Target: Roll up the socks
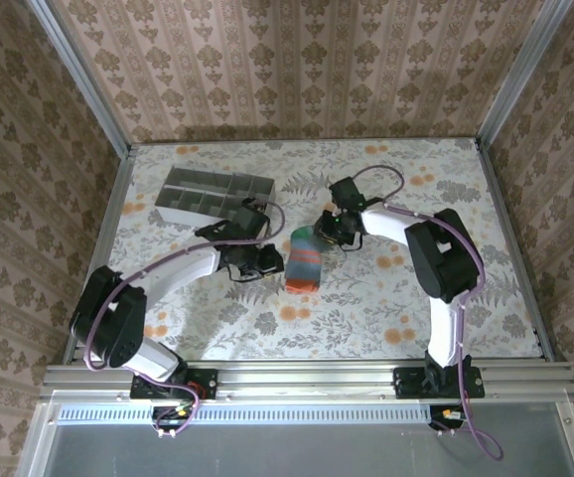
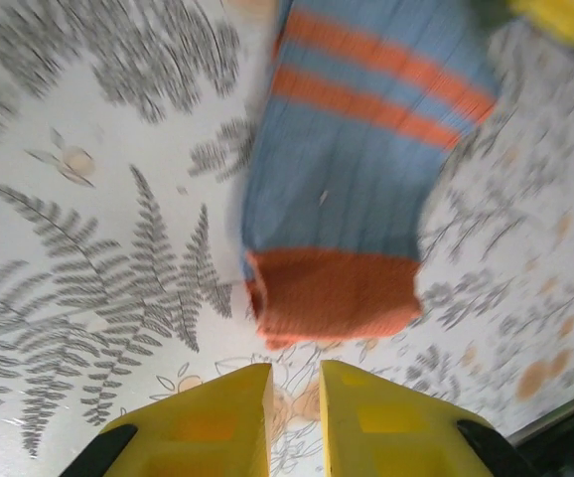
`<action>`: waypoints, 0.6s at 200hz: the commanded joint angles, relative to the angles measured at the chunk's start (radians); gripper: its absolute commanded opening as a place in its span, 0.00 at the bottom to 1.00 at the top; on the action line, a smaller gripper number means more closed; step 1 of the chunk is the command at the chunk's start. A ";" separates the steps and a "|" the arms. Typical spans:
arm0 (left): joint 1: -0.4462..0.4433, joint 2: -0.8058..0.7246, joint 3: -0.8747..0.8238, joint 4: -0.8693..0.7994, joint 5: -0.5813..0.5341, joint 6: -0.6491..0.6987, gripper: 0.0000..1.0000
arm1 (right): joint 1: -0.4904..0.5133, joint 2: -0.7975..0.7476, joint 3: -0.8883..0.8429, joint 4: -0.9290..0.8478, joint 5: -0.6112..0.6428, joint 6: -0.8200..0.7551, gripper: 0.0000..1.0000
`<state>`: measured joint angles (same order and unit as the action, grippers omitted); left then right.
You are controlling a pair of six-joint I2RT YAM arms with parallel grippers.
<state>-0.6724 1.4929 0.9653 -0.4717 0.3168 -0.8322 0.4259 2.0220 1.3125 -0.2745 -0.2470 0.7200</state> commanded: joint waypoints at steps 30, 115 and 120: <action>0.007 0.061 0.056 0.053 0.032 -0.091 0.18 | 0.028 0.191 0.267 -0.312 -0.093 -0.303 0.46; -0.046 0.251 0.181 0.087 0.037 -0.085 0.18 | -0.001 -0.252 -0.052 -0.053 -0.083 -0.301 0.49; -0.048 0.266 0.186 0.093 0.039 -0.084 0.18 | 0.000 -0.283 -0.098 -0.036 -0.081 -0.278 0.48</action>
<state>-0.7116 1.6978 1.1084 -0.3946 0.3443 -0.9176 0.4210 1.8900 1.3537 -0.3939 -0.3511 0.3779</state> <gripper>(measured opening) 0.181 0.502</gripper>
